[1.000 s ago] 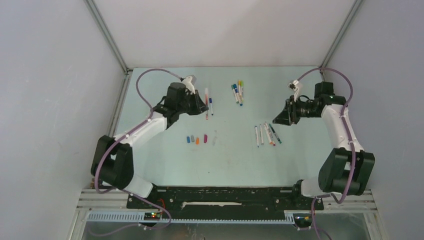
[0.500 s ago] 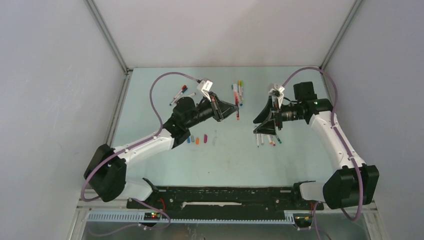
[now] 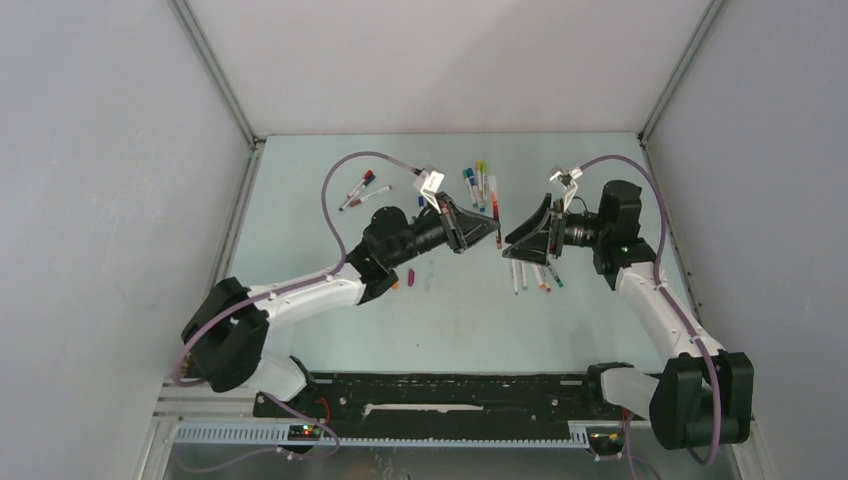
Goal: Open the pen caps
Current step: Pick up the pen from the center of the board.
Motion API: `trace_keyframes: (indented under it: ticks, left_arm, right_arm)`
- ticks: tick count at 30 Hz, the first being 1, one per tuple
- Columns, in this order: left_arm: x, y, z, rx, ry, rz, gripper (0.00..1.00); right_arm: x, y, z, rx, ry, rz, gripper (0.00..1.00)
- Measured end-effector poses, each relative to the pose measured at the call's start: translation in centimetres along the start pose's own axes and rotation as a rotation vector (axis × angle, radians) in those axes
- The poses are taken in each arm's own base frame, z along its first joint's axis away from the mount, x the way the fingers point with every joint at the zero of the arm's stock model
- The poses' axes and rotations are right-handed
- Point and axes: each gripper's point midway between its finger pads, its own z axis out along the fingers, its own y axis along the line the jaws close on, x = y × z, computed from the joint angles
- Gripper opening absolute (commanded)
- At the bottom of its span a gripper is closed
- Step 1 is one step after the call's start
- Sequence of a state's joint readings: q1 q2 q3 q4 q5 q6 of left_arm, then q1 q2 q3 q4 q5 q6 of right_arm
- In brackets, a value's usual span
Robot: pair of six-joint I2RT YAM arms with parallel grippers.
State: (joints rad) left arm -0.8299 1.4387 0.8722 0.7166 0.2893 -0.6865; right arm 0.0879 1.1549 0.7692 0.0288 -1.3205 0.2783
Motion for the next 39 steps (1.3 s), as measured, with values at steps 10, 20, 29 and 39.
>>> trace_keyframes:
  ticks: [10, 20, 29, 39]
  left_arm:
    - [2.1, 0.4, 0.8, -0.008, 0.031, -0.038, 0.0]
    - [2.1, 0.1, 1.0, -0.001, 0.025, -0.051, 0.0]
    - [1.7, -0.4, 1.1, 0.015, 0.005, -0.053, 0.0]
    - [1.5, -0.3, 1.0, 0.003, 0.0, -0.054, 0.58]
  right_arm:
    - [-1.7, 1.1, 0.8, -0.039, -0.027, 0.009, 0.57]
    - [-1.5, 1.0, 1.1, -0.041, -0.021, 0.022, 0.48]
    - [-1.2, 0.8, 1.3, -0.038, -0.012, 0.02, 0.01]
    - [-1.1, 0.7, 1.3, -0.037, -0.011, 0.018, 0.0]
